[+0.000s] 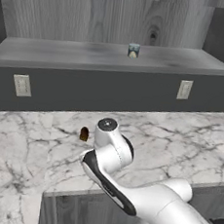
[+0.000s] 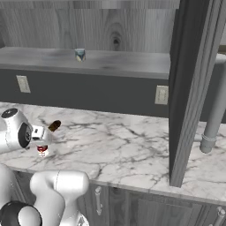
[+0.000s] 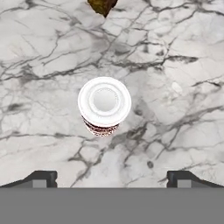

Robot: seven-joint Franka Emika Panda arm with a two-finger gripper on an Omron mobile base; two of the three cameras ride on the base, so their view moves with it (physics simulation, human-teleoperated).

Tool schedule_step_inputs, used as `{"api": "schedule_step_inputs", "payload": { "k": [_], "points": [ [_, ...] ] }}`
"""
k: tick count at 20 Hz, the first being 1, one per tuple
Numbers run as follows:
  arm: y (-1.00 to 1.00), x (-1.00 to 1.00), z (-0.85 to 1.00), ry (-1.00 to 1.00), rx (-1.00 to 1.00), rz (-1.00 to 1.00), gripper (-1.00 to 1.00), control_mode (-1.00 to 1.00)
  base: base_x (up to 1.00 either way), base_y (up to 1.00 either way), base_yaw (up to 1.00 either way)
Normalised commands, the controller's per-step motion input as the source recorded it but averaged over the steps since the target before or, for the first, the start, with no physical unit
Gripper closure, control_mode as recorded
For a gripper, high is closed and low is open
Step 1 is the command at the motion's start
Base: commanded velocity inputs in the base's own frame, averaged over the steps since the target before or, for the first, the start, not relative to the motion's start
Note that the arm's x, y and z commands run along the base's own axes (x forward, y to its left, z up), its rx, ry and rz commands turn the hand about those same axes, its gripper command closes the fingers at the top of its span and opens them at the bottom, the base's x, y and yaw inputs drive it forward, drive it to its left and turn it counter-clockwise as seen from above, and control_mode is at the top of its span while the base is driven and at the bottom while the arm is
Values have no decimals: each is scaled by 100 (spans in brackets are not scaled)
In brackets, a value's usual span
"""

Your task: Restock the canned food cabinet by taking the new fresh canned food from the counter and placing it in the cabinet. Then, take the old canned food from the cabinet and place it on the counter.

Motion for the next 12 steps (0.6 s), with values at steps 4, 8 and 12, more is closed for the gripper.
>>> {"api": "schedule_step_inputs", "payload": {
  "k": [4, 8, 12],
  "points": [
    [9, 15, -22, 2, 0, 0, -100, -100, 0, 0, 0],
    [2, 27, -11, 0, 0, 0, -100, -100, 0, 0, 0],
    [0, 33, -8, 0, 0, 0, -100, -100, 0, 0, 0]
  ]
}}
